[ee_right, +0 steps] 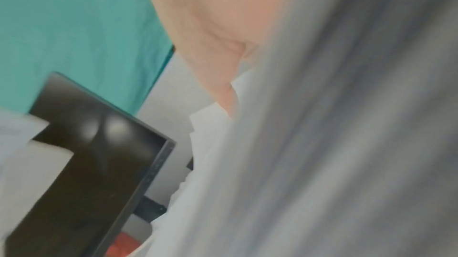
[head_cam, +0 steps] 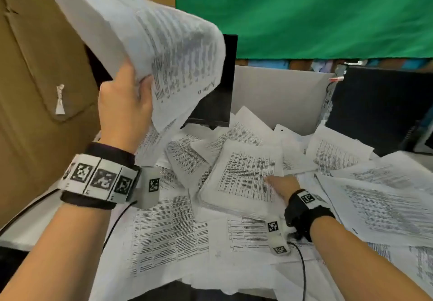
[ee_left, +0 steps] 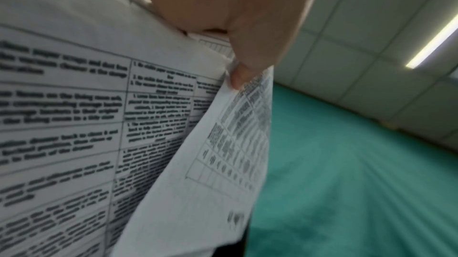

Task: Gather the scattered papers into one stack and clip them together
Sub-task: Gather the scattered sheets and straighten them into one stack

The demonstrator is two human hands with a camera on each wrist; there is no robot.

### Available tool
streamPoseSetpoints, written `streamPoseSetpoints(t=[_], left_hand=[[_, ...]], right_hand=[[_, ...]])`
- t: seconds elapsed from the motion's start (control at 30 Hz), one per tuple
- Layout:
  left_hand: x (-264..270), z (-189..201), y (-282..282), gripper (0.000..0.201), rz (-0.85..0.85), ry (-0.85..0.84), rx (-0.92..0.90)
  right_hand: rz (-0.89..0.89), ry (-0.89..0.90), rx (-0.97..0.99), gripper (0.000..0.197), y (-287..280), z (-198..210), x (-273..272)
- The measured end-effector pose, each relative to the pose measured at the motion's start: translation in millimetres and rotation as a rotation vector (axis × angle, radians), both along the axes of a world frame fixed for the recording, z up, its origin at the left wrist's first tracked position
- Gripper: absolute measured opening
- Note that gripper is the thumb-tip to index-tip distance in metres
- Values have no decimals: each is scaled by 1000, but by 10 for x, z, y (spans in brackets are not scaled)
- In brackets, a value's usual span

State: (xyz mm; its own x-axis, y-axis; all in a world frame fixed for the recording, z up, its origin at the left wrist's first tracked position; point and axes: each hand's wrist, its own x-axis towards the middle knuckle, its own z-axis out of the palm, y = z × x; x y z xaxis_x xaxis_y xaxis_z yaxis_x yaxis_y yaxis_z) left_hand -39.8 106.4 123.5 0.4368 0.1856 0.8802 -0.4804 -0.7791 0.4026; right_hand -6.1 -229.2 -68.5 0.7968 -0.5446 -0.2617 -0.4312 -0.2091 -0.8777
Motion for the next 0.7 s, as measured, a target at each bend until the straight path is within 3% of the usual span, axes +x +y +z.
streamPoseSetpoints(t=[0.07, 0.13, 0.23, 0.3, 0.4, 0.47, 0.53, 0.63, 0.7], left_hand=[[-63, 261, -212, 33, -123, -72, 89], [-48, 452, -421, 26, -258, -29, 163], [120, 589, -698, 24, -387, 127, 278], [244, 550, -867, 26, -507, 243, 278], [457, 395, -1031, 30, -653, 374, 184], [588, 251, -1080, 24, -735, 477, 142], [710, 140, -1100, 19, -683, 534, 141], [818, 59, -1112, 17, -385, 458, 203], [837, 63, -1056, 23, -249, 361, 126]], right_hand=[[46, -126, -34, 98, 7, 190, -8], [125, -333, -13, 111, 13, 523, -60], [335, -639, 249, 110, 30, 1212, -212], [329, -739, 338, 87, -25, 1492, -296], [207, -747, 216, 30, -157, 1538, -292], [128, -733, 146, 29, -206, 1457, -345], [70, -711, 179, 34, -338, 1275, -287], [9, -617, 251, 66, -481, 969, -220], [-20, -511, 301, 51, -417, 825, -272]])
